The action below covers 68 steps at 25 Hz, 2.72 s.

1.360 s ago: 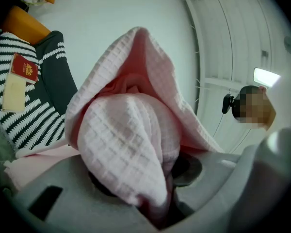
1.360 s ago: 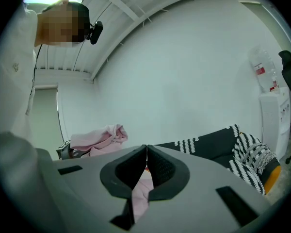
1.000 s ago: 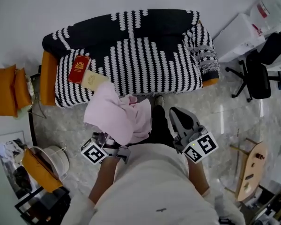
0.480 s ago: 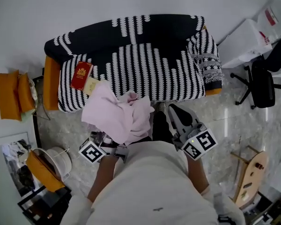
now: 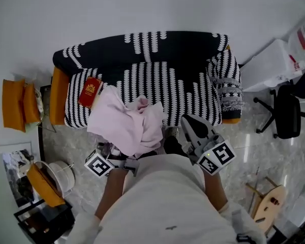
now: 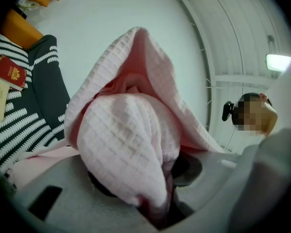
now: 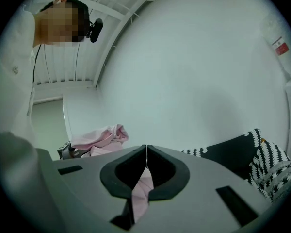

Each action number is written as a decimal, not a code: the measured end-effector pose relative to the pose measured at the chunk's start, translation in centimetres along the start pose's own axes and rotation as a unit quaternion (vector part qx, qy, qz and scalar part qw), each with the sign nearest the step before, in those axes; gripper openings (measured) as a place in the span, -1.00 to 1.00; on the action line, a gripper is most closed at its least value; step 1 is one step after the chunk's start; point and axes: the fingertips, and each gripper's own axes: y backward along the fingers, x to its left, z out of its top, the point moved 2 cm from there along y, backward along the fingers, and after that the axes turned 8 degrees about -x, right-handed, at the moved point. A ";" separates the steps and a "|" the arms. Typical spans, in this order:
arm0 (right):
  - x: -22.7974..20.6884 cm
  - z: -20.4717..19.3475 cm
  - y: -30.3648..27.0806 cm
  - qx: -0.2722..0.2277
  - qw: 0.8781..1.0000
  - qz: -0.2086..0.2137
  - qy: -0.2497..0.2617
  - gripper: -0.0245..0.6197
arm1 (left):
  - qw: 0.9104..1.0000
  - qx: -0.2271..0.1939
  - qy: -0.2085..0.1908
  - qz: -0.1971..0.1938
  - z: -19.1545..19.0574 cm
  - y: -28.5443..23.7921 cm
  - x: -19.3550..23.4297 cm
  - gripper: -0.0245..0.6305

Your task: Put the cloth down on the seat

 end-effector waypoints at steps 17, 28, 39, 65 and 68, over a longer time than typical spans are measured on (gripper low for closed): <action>-7.0 0.0 -3.9 0.039 0.999 -0.001 -0.029 -0.89 | 1.000 -0.006 0.004 0.000 0.4 -7.2 1.4 -0.37; -8.2 3.6 -9.4 0.005 0.999 -0.054 0.000 -0.89 | 0.998 0.046 0.012 -0.048 4.3 -13.4 4.1 -0.37; -8.7 1.0 -13.1 0.011 0.993 -0.116 -0.001 -0.89 | 0.988 0.139 -0.032 -0.060 5.0 -18.0 12.6 -0.37; -8.1 -8.1 -17.4 0.089 0.981 -0.157 -0.069 -0.89 | 0.965 0.248 -0.040 0.072 -3.4 -18.8 36.2 -0.36; -8.4 -8.9 -17.7 0.097 0.979 -0.162 -0.077 -0.89 | 0.962 0.255 -0.044 0.085 -4.1 -19.1 38.6 -0.36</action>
